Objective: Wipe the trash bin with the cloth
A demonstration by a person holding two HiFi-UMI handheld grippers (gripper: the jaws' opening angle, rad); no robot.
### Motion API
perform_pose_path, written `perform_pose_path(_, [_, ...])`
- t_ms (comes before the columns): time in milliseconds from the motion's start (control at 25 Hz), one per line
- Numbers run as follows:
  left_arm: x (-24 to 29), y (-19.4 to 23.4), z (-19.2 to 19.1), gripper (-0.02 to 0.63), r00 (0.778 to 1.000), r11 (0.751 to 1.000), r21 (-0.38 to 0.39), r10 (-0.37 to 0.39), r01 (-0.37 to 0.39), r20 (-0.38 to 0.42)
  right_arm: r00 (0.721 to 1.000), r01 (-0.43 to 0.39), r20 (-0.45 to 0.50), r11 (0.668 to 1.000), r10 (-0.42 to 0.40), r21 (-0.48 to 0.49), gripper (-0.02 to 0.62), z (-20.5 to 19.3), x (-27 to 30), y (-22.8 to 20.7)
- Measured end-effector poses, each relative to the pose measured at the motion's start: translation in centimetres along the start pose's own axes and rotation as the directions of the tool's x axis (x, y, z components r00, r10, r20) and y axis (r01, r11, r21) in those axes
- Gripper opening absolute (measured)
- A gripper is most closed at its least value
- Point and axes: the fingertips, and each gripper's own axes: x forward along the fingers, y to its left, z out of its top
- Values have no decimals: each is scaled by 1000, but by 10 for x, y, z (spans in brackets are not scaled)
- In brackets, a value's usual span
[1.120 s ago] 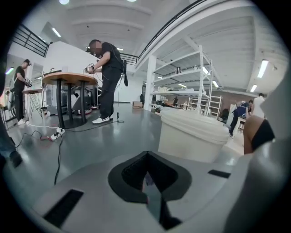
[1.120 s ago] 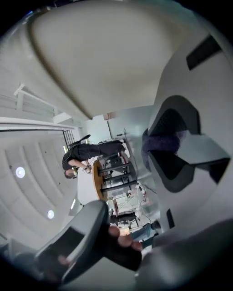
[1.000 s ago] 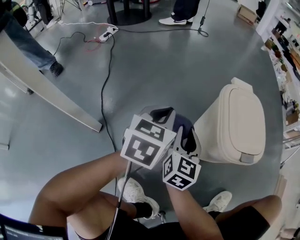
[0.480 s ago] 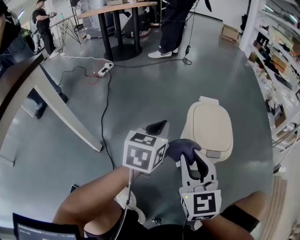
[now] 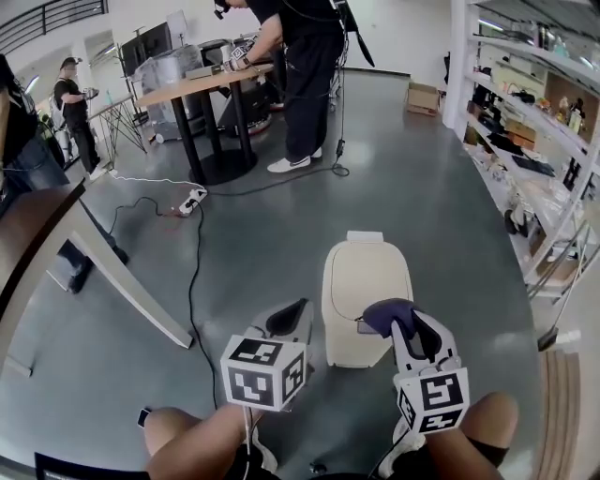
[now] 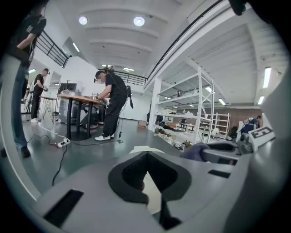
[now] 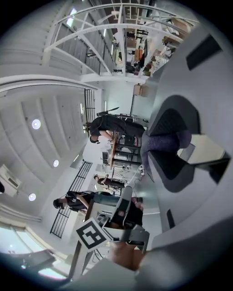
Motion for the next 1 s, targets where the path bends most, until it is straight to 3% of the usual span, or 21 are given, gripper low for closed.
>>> perform_pose_path(240, [-23, -22, -15, 0, 994, 995, 10, 95, -95, 49, 1000, -23, 18, 999, 22, 23, 94, -3, -26, -15])
perform_pose_path(440, [-33, -59, -13, 0, 996, 997, 37, 62, -64, 66, 998, -5, 61, 998, 9, -63, 93, 6, -50, -19])
perform_pose_path(600, [-43, -78, -36, 0, 995, 995, 52, 77, -80, 71, 998, -4, 70, 1000, 4, -12, 94, -9, -67, -29])
perform_pose_path(1000, [-42, -83, -51, 0, 994, 992, 103, 59, -68, 87, 996, -4, 93, 999, 0, 49, 92, 2, -84, -32])
